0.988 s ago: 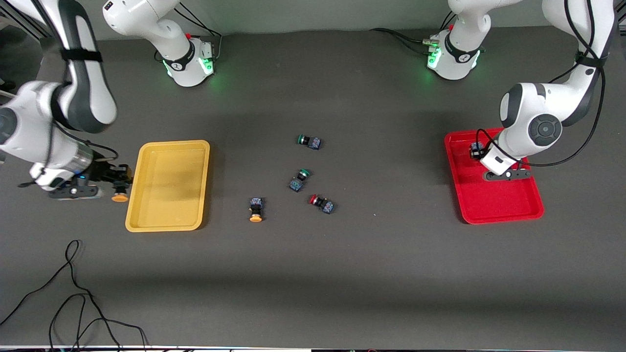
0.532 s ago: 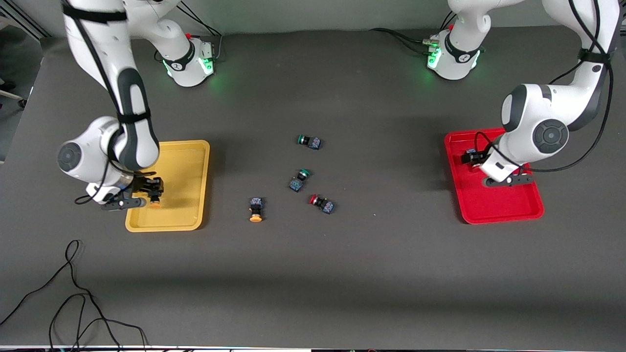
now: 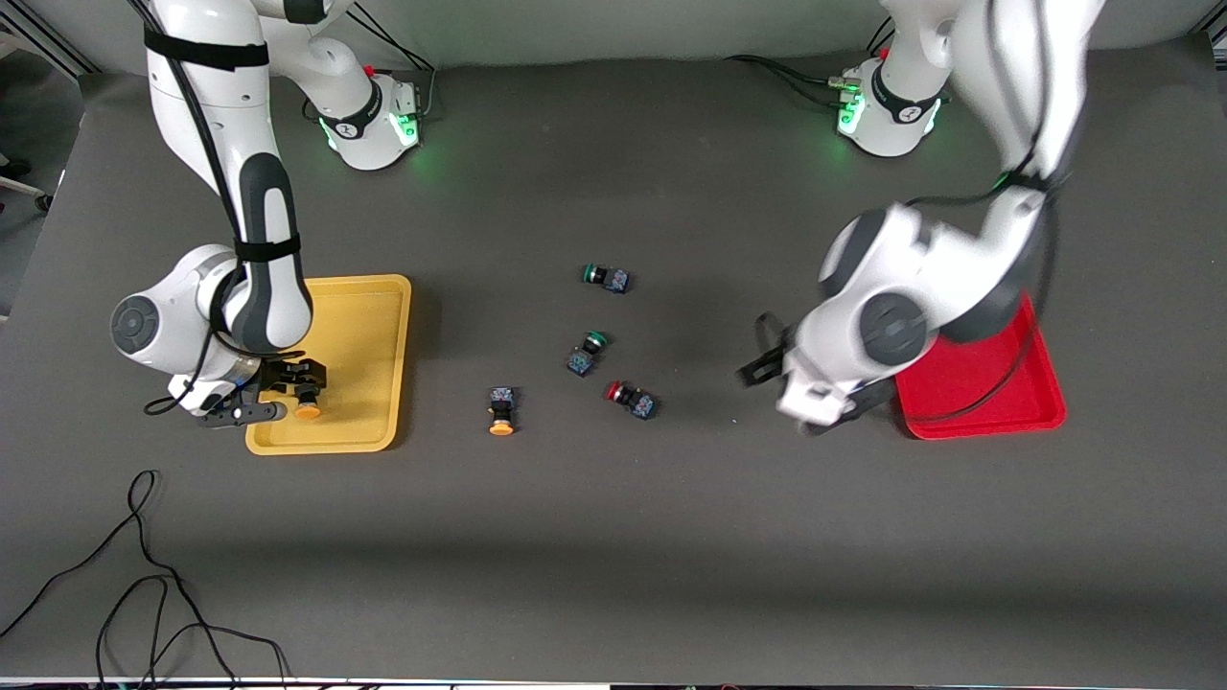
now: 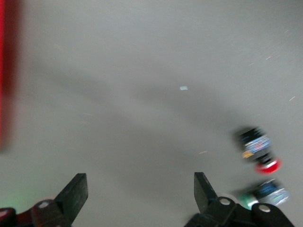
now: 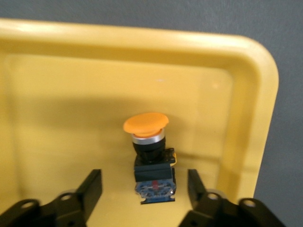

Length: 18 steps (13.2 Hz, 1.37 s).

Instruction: Place red and yellow buttons in trays

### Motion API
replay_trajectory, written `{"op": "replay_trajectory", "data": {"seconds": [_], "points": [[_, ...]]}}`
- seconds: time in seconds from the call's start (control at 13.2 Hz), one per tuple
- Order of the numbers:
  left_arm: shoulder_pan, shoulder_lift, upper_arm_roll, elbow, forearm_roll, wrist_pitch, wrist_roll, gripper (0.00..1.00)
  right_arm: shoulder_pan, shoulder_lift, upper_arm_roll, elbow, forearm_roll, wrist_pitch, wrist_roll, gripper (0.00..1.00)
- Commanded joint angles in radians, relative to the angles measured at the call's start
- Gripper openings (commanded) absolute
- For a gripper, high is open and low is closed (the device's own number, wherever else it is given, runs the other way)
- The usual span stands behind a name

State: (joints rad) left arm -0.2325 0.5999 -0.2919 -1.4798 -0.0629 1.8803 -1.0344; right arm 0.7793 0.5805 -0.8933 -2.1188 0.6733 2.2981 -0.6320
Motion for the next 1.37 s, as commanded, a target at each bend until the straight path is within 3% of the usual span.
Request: {"op": "replay_trajectory", "data": {"seconds": [0.0,0.08,0.23,0.53,0.61,0.76,0.99,1.06,1.22,1.29], "points": [[-0.092,0.256,0.011,0.313,-0.017,0.003,-0.249,1.0,0.079,-0.04,-0.119,0.095,-0.077,-0.151,0.108,1.0],[-0.117,0.296,0.011,0.34,-0.018,0.061,-0.318,1.0,0.13,-0.042,-0.178,0.158,-0.127,-0.246,0.191,1.0],[-0.146,0.375,0.011,0.393,-0.038,0.155,-0.368,1.0,0.211,-0.041,-0.266,0.262,-0.136,-0.412,0.285,1.0],[-0.163,0.431,0.013,0.409,-0.046,0.237,-0.381,1.0,0.351,-0.022,-0.266,0.342,-0.121,-0.427,0.573,1.0],[-0.177,0.434,0.014,0.405,-0.046,0.238,-0.388,1.0,0.386,-0.013,-0.239,0.359,-0.12,-0.407,0.659,1.0],[-0.194,0.443,0.017,0.394,-0.044,0.238,-0.394,0.99,0.382,0.001,-0.127,0.411,-0.116,-0.373,0.768,1.0],[-0.208,0.443,0.017,0.363,-0.044,0.237,-0.403,0.95,0.374,0.05,0.005,0.418,-0.095,-0.228,0.856,1.0],[-0.206,0.443,0.017,0.351,-0.044,0.238,-0.401,0.86,0.37,0.094,0.026,0.419,-0.04,-0.186,0.854,1.0],[-0.208,0.44,0.017,0.346,-0.043,0.231,-0.403,0.22,0.37,0.178,0.051,0.422,0.06,-0.111,0.845,1.0],[-0.209,0.437,0.017,0.346,-0.038,0.218,-0.4,0.0,0.368,0.22,0.072,0.424,0.077,-0.067,0.845,1.0]]}}
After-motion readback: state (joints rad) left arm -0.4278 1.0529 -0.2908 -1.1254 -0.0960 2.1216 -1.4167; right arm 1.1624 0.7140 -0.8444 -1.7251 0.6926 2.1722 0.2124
